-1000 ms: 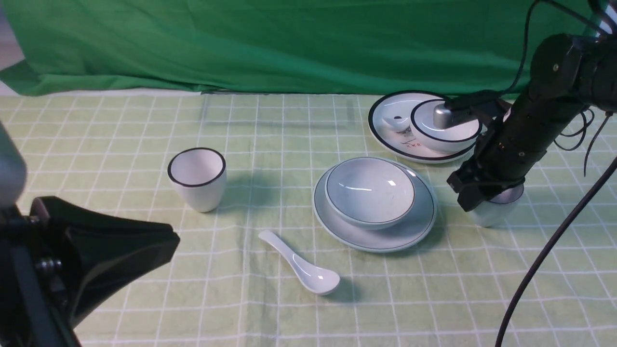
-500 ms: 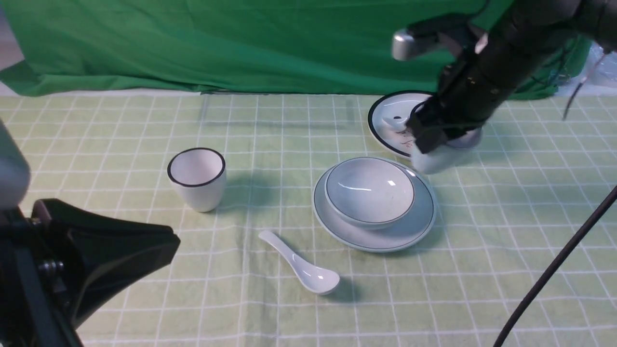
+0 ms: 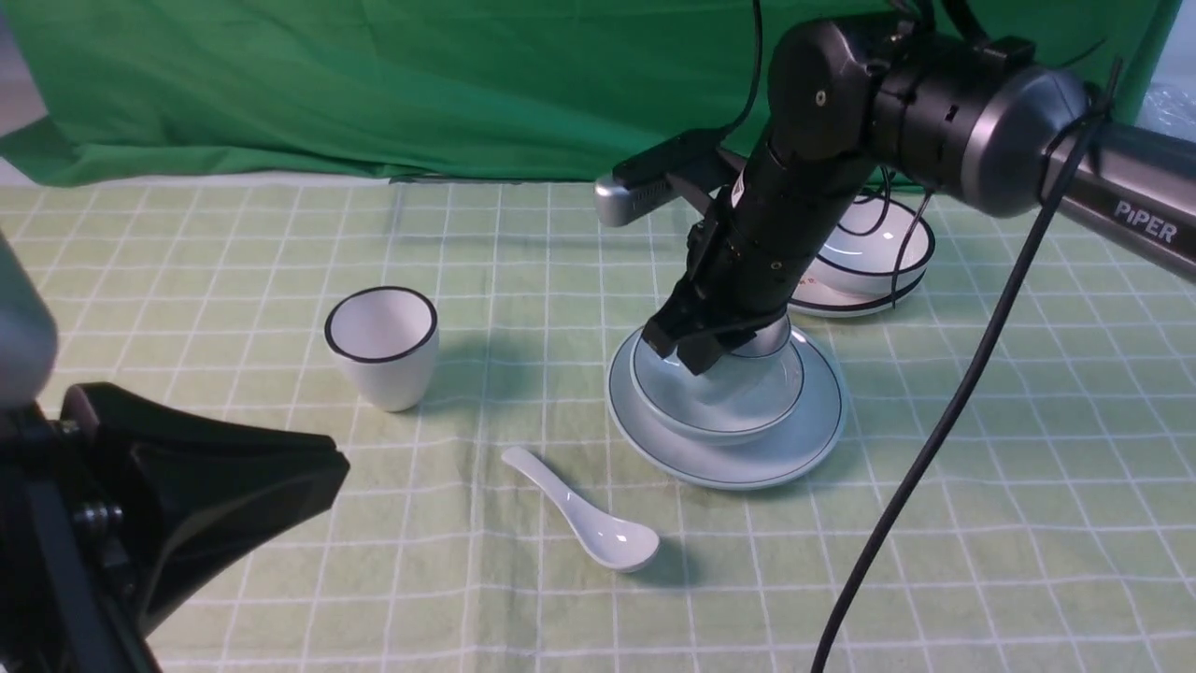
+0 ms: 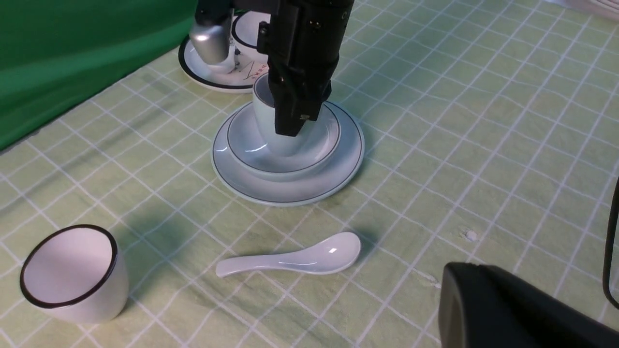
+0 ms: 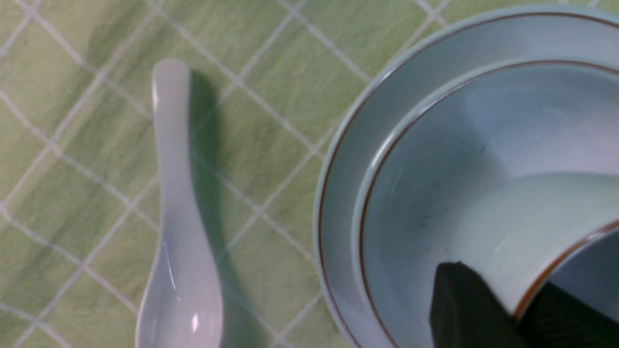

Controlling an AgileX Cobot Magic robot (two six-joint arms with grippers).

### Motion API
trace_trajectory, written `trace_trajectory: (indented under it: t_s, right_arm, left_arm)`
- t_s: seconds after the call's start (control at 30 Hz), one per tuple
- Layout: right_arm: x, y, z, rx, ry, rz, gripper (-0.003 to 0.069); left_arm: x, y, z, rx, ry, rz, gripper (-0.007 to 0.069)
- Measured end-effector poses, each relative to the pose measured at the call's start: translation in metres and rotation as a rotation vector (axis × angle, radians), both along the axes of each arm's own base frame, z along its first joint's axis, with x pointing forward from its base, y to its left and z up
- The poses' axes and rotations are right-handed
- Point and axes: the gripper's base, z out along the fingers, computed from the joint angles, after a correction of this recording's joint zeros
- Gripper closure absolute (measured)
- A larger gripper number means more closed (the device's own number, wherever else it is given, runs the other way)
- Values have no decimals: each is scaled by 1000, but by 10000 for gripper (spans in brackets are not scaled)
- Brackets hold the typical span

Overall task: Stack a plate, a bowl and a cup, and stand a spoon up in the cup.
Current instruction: Use the right arm to put the blue teacup into the blue rice bowl in the middle, then use the right arm to grab a blue soup spoon

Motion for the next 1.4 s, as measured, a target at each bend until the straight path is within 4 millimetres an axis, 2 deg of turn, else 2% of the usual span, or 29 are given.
trace_trajectory:
  t_s: [0.23,0.33,0.37,0.43,0.57,0.63,0.7,0.87,0.93,1.03,1.1,1.13,1.23,1.3,1.4]
  right_arm:
    - [1,1,-13,-21,41,-10,568]
    - [3,1,-16,-21,48,-24,543]
    - [3,2,-16,-19,45,-25,520]
    - [4,2,-15,-15,34,-28,414]
    - [5,2,-14,-11,29,-29,249]
    - [3,2,-9,-13,31,-29,207]
    - [1,0,2,-13,32,-27,204]
    - [-14,-8,57,8,-3,-15,318]
    - [-22,-8,74,30,-27,-19,342]
    - [-37,8,82,58,-31,28,348]
    - [-44,20,80,59,-24,64,347]
    - [-51,34,74,56,-9,102,341]
    - [-72,80,38,16,57,222,284]
    - [-72,100,3,-21,84,250,237]
    - [-66,105,-22,-52,110,249,216]
  left_arm:
    - [0,0,1,-4,-8,-1,623]
    - [0,0,1,-5,-11,-2,623]
    - [0,0,1,-5,-11,-2,623]
    - [0,0,1,-6,-13,-2,623]
    - [0,0,1,-6,-13,-2,623]
    - [0,0,1,-7,-11,-1,623]
    - [0,0,1,-11,-7,2,623]
    - [2,1,1,-9,-6,29,623]
    - [3,3,0,0,-6,52,623]
    - [4,5,-1,16,4,77,623]
    - [3,6,-1,17,9,83,623]
    - [3,7,-1,18,12,86,623]
    - [1,9,0,10,10,90,623]
    - [0,10,0,8,9,91,623]
    - [0,10,0,6,11,91,623]
